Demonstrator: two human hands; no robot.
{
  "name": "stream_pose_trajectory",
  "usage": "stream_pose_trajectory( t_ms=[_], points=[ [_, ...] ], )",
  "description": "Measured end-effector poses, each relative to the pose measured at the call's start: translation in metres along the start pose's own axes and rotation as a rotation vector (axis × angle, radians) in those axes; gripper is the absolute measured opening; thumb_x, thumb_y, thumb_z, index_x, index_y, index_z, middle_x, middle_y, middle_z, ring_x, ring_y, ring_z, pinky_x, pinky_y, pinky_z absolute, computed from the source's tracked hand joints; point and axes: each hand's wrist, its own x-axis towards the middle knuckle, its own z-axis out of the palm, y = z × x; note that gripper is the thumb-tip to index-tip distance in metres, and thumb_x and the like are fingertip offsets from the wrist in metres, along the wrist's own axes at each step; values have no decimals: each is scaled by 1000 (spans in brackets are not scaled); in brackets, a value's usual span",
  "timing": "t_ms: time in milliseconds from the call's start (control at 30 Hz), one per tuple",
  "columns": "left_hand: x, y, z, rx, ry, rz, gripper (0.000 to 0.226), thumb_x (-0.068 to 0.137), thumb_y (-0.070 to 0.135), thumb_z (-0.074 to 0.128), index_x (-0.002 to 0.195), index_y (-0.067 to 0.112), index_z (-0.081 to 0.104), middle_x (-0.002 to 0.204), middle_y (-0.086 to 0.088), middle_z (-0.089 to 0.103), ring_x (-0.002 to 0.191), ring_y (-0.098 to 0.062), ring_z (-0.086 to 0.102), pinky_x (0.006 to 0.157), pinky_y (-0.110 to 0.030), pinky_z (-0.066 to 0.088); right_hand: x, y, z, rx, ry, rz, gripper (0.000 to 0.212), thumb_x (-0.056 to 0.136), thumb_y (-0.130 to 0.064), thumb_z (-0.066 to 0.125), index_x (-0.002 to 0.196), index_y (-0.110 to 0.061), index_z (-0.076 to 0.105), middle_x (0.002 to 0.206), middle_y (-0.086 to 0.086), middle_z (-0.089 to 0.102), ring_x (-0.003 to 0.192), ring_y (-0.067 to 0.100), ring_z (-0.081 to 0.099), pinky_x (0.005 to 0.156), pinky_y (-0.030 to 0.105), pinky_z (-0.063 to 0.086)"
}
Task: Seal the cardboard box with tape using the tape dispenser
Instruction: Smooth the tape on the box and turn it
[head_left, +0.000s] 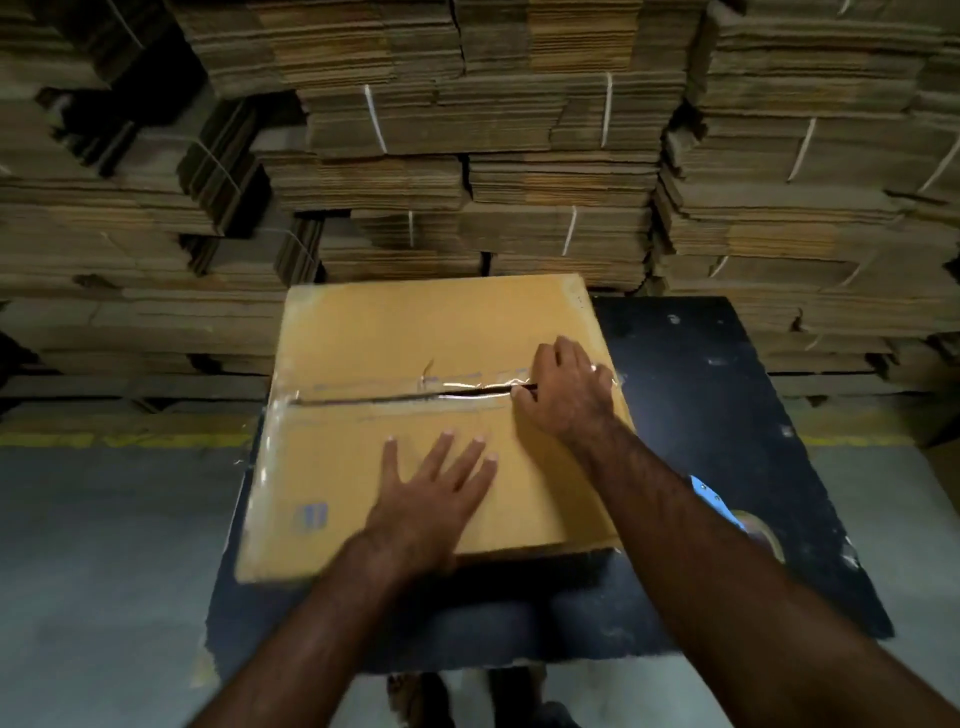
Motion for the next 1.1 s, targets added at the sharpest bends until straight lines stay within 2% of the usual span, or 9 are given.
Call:
stream_pose_trajectory(
  t_ms=[100,200,333,400,467,600,700,900,1100],
  points=[
    [-14,-45,-8,64,-58,-190,95,97,18,50,148,48,-25,160,-10,-33,148,-36,-25,106,-79,-5,16,-19,-5,71,-32,-130,57,83,-48,52,127,-13,45,140,13,42,129,30,39,100,52,36],
    [-29,-62,-5,-10,-20,-377,89,97,27,51,148,52,-17,162,-12,-27,150,-38,-20,108,-77,-2,41,-35,-13,110,-39,-217,62,84,-48,55,133,-13,42,147,13,37,134,30,36,103,50,33],
    [-35,-34,15,-499,279,-786,80,82,34,60,152,35,22,166,-12,-8,150,-39,0,114,-65,20,83,-39,-25,86,-105,-241,75,86,-56,57,144,-16,33,152,16,31,138,34,32,106,54,30],
    [-35,-20,29,-881,487,-979,89,70,41,62,150,17,32,161,-24,11,145,-44,18,114,-51,27,97,-37,-28,52,-138,-229,82,85,-62,55,148,-19,27,155,17,28,140,36,29,108,56,28],
    [-33,-9,36,-1152,599,-1041,89,69,43,65,146,10,37,151,-22,35,137,-39,34,109,-36,30,107,-35,-28,24,-165,-222,85,85,-67,53,151,-21,23,155,18,28,140,38,31,108,56,27],
    [-17,-12,32,-1242,669,-1149,89,78,34,79,151,13,32,144,-13,48,130,-33,47,105,-39,42,115,-27,-27,-13,-189,-168,84,82,-71,51,146,-21,30,147,20,41,133,40,40,106,57,27],
    [-6,-38,26,-1164,661,-1088,99,66,49,80,149,17,35,144,-11,50,129,-31,50,108,-45,43,104,-8,-33,6,-196,-35,84,78,-71,53,143,-21,34,144,22,43,129,41,43,103,54,27],
    [37,-86,-4,-967,463,-813,77,72,50,81,136,22,50,138,-12,54,118,-33,56,96,-51,52,24,66,-46,90,-254,220,83,76,-68,58,139,-18,38,138,21,41,124,41,44,98,47,38],
    [64,-64,3,-797,423,-539,82,80,47,77,148,23,38,154,-15,29,133,-39,41,107,-53,41,-78,106,-24,179,-144,299,74,80,-62,58,134,-14,41,132,19,43,122,39,41,98,45,42]
  ],
)
